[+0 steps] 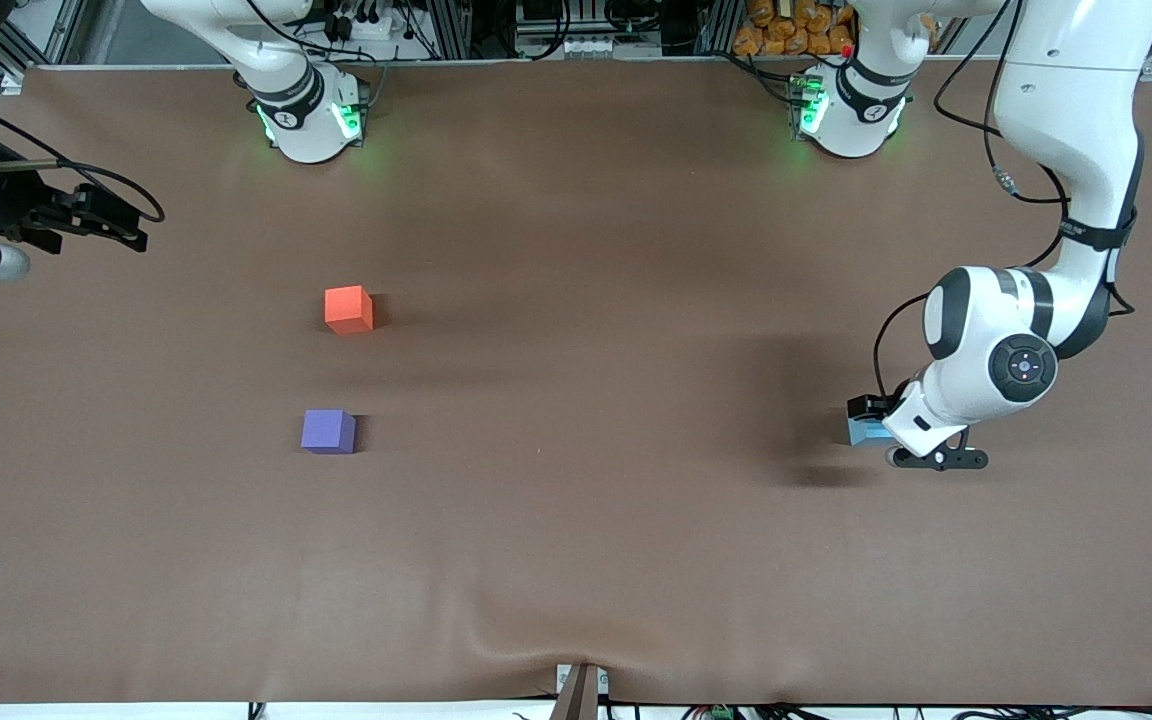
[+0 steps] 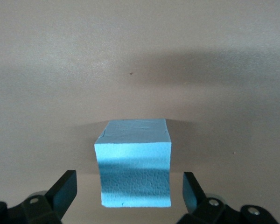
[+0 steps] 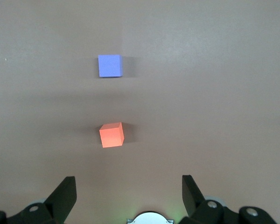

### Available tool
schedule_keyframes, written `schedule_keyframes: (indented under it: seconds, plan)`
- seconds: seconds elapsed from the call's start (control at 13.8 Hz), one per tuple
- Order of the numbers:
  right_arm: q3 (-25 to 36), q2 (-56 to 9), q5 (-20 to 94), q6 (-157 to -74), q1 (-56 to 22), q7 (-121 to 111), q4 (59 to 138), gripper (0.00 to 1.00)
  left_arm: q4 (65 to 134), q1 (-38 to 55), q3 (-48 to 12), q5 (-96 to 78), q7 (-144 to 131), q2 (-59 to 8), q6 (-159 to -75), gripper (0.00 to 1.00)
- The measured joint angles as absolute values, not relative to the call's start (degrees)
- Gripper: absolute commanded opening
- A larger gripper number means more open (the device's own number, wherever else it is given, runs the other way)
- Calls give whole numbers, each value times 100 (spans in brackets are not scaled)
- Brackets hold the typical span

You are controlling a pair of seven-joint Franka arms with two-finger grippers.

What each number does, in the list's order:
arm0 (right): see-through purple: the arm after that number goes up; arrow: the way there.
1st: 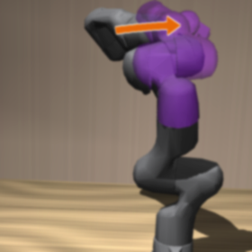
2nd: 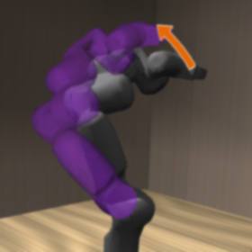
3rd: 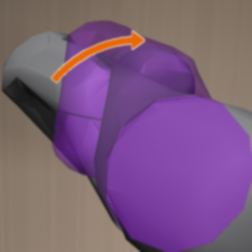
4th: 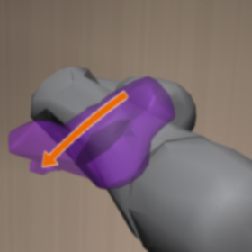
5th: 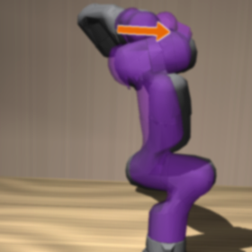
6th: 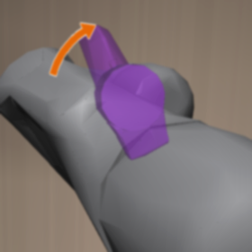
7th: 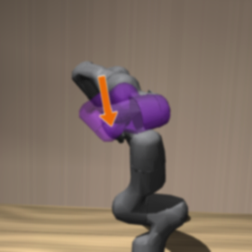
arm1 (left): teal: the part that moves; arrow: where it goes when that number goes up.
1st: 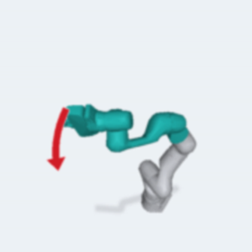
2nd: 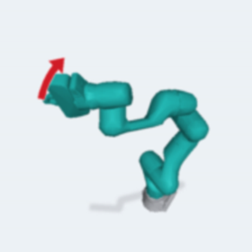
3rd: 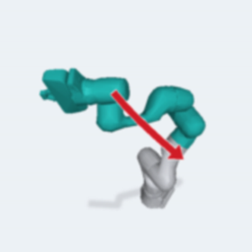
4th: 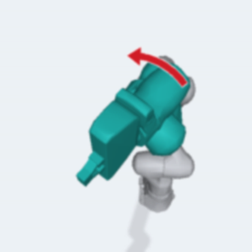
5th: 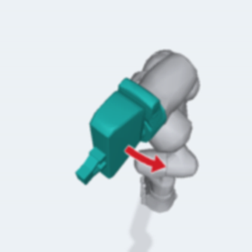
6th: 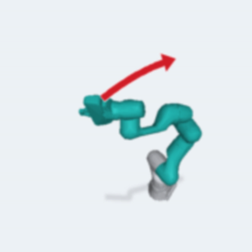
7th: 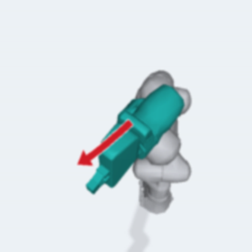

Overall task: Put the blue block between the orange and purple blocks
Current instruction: 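Lower the left gripper and grasp the light-blue cube, then carry the light-blue cube toward the right gripper while the right gripper approaches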

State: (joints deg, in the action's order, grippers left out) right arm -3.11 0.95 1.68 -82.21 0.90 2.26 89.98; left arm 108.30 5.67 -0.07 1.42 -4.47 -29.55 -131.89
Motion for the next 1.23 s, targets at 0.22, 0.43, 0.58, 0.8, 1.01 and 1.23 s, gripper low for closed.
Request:
schedule_keyframes:
  seconds: [0.22, 0.43, 0.58, 0.8, 1.01, 1.23]
  plan:
    - [-311, 95, 168, -8221, 90, 226, 8998, 100, 10810, 566, 4, 142, -454, -3059, -13285, 68]
    - [-311, 95, 168, -8224, 90, 226, 8998, 100, 10792, 567, 4, 142, -455, -3109, -13291, 0]
    - [-312, 95, 168, -8225, 90, 226, 8998, 100, 10763, 580, -3, 142, -455, -3112, -13291, 0]
    - [-315, 91, 168, -8231, 90, 226, 8998, 100, 10622, 736, -136, 142, -449, -3106, -13317, 0]
    - [-320, 88, 168, -8245, 89, 226, 8998, 100, 10216, 1339, -351, 142, -548, -3011, -13304, 0]
    - [-323, 88, 168, -8247, 88, 226, 8998, 100, 9756, 2256, -370, 142, -1121, -3067, -13263, 0]
